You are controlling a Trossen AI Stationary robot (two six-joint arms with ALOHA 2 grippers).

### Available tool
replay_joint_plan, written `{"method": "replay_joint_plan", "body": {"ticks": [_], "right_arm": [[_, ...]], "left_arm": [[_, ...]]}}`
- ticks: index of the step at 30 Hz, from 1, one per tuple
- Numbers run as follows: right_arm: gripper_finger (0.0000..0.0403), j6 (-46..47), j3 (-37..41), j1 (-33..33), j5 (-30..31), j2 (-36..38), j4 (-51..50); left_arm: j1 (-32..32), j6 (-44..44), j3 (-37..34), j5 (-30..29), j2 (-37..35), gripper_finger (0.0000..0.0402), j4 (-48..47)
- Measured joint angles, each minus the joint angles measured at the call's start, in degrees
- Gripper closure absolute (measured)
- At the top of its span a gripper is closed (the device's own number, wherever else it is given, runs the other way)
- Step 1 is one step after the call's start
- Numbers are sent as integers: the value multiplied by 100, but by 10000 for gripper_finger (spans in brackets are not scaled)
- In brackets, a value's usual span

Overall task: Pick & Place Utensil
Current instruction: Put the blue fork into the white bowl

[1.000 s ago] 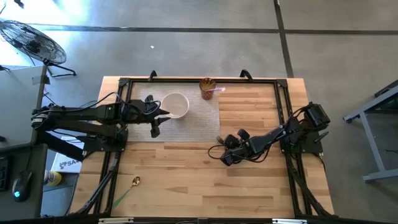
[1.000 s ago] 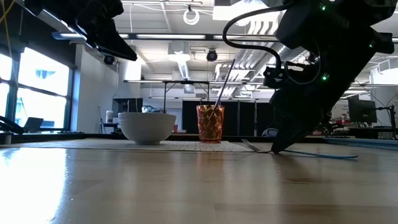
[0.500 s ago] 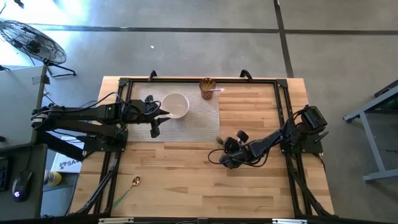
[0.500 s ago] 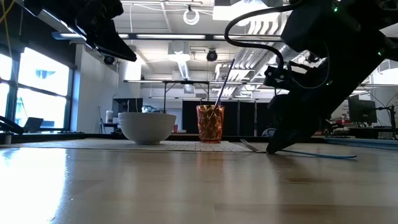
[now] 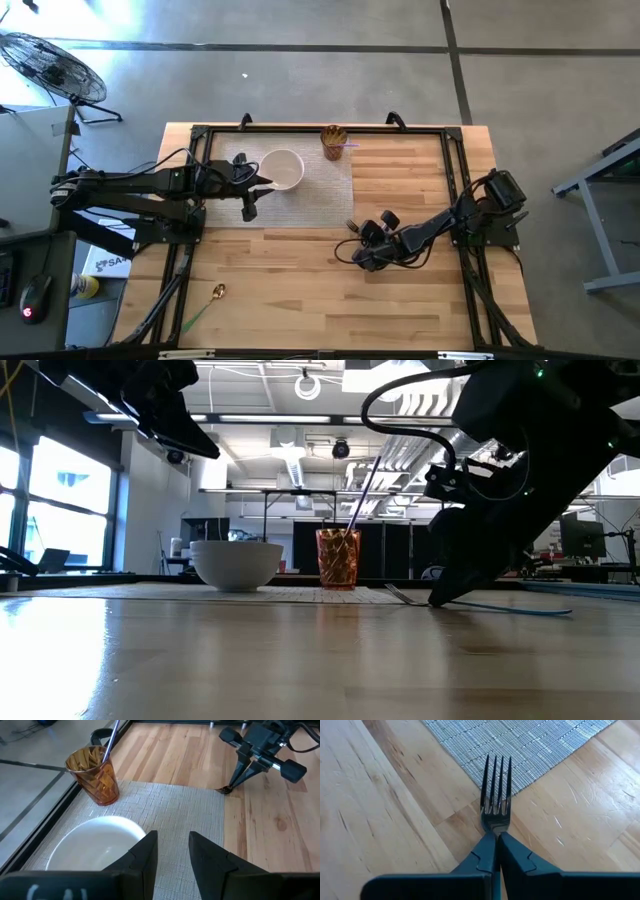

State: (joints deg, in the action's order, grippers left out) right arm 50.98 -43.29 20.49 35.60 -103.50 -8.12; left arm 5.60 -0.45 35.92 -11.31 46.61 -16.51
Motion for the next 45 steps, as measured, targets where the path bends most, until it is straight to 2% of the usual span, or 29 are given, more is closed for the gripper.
{"method": "replay_joint_plan", "body": {"ticks": [5, 11, 19, 26, 31, 36, 45], "right_arm": [[385, -18, -3, -8, -88, 255, -49], [397, -239, -172, -95, -177, 720, -78], [399, -817, -770, -292, -140, 733, -279], [399, -1632, -1612, -577, -207, 729, -419], [399, -2343, -2304, -871, -311, 731, -536], [399, -3013, -3008, -1250, -495, 667, -598], [399, -3716, -4338, -2057, -1303, -271, -682]], "left_arm": [[1, 0, 0, -2, 0, 293, 2], [1, -3, 0, -2, 0, 293, 4], [1, -7, 0, 129, -1, 293, -152], [-1, -251, 249, 197, -131, 293, -849], [0, -302, 275, 471, -343, 293, -862], [-1, -299, 275, 501, -544, 293, -883], [1, -303, 275, 642, -643, 293, -947]]}}
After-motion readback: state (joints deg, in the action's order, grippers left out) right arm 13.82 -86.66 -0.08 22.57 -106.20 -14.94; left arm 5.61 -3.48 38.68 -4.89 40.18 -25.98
